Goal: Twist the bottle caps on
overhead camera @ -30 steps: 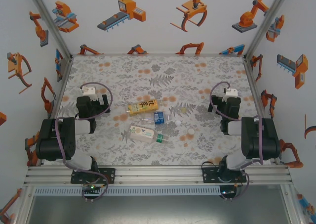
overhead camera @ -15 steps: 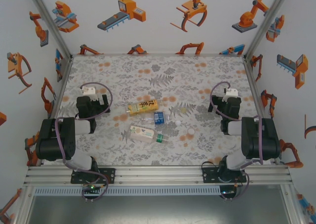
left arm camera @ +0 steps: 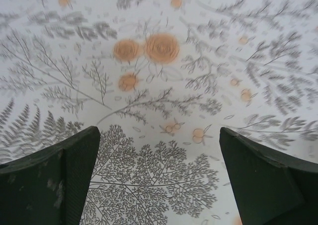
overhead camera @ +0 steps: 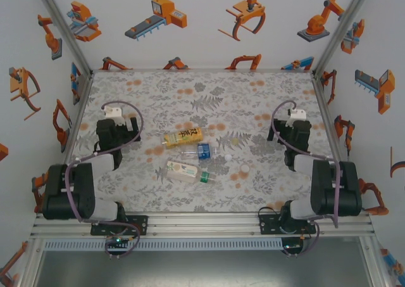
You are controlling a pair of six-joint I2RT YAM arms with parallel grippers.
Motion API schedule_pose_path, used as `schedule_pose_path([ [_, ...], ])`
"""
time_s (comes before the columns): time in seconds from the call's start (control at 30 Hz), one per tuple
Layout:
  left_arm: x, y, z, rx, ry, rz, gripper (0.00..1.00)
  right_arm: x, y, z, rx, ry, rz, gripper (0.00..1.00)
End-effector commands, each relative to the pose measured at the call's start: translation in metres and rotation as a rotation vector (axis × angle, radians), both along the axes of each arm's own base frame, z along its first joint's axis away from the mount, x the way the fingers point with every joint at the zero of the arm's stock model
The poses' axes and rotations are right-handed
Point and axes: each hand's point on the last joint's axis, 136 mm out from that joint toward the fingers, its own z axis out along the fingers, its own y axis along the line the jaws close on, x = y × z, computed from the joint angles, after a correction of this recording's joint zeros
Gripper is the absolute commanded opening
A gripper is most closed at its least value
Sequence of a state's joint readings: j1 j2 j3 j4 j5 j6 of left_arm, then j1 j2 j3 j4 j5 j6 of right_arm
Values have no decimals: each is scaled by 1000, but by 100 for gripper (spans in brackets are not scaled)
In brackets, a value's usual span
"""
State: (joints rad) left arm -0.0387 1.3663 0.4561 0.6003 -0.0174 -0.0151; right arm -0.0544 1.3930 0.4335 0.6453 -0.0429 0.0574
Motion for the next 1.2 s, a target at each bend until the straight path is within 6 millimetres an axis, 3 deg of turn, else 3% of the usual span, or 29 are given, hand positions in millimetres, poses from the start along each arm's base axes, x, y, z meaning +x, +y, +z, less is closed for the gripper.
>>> schedule_pose_path([
  [0.0, -5, -5, 23, 2, 19, 6, 97, 0, 14, 32, 7, -10, 69, 95],
  [0.13, -17, -20, 37, -40, 115, -21, 97, -12, 42, 54, 52, 15, 171, 90],
  [0.27, -31, -37, 47, -90, 221, -65, 97, -37, 89, 63, 96, 56, 358, 85],
  [0.4, -52, -45, 49, -128, 378, -96, 97, -74, 147, 66, 75, 105, 590, 83],
  [0.5, -62, -57, 55, -168, 382, -160, 97, -106, 186, 64, 74, 147, 770, 79],
  [0.77, -71, -65, 64, -135, 284, -210, 97, -180, 259, 59, -8, 176, 1123, 73],
  [0.93, -71, -63, 68, -118, 280, -202, 97, -198, 289, 49, -129, 185, 1205, 73],
  [1.17, -73, -67, 78, -112, 230, -222, 97, -201, 323, 32, -201, 211, 1259, 75],
])
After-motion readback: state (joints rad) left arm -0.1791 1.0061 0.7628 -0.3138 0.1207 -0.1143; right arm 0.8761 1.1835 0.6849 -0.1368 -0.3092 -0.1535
